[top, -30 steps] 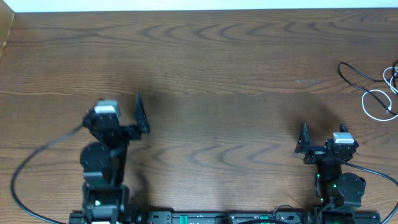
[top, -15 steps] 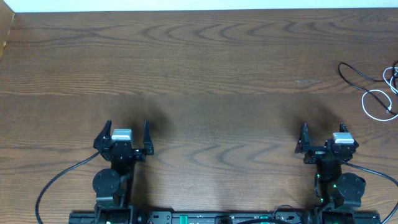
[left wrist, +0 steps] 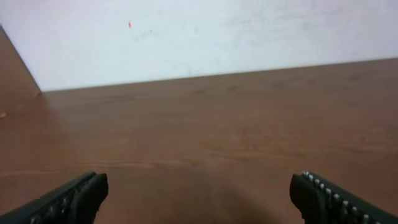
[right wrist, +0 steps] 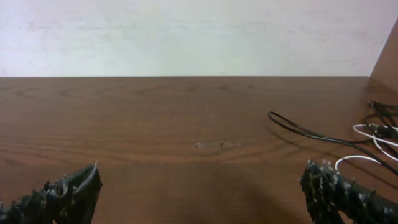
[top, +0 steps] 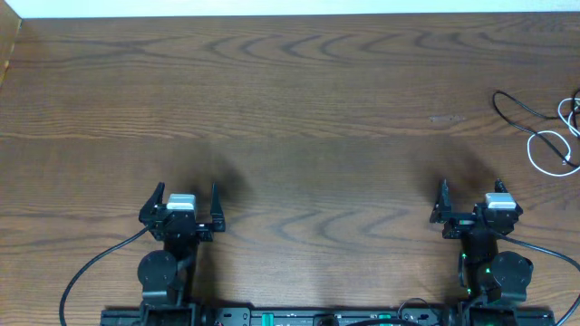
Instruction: Untangle cables
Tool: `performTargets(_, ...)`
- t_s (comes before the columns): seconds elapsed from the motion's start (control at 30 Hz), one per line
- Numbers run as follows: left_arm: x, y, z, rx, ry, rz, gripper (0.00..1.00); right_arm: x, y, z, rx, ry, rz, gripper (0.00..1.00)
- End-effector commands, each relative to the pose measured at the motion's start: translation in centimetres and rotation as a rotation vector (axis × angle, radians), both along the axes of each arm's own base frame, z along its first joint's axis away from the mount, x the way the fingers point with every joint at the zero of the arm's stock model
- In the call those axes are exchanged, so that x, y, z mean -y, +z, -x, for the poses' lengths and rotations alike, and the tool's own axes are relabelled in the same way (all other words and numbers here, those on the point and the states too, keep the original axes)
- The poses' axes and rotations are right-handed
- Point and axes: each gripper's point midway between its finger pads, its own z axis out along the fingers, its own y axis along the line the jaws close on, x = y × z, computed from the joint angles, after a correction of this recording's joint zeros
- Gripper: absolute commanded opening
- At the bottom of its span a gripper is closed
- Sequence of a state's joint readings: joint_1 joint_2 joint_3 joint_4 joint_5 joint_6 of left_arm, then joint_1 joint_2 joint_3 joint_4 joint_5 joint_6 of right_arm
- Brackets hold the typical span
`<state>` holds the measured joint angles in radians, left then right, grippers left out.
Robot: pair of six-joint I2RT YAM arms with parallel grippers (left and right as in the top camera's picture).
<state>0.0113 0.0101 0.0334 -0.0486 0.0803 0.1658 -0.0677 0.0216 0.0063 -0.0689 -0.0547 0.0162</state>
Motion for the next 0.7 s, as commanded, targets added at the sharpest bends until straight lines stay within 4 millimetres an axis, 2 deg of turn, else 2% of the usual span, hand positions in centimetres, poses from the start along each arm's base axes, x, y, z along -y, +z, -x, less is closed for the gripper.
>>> performTargets(0.0, 0.09, -0.84, -0.11, -0.004, -0.009, -0.016, 0.98, -0.18, -0.08, 0.02, -0.004, 0.005, -0.013, 0.99)
performTargets(0.07, 0.05, -0.88, -0.11, -0.006, -0.007, -0.016, 0.99, -0.18, -0.07, 0.02, -0.003, 0.005, -0.013, 0.99)
performTargets(0.13, -0.12, -1.75, 0.00, -0.041, 0.003, -0.016, 0.99, -0.18, -0.08, 0.02, -0.004, 0.005, -0.012, 0.99)
performTargets(0.67, -0.32, -1.72, -0.02, -0.041, 0.014, -0.018, 0.99, -0.18, -0.08, 0.02, -0.004, 0.005, -0.012, 0.99)
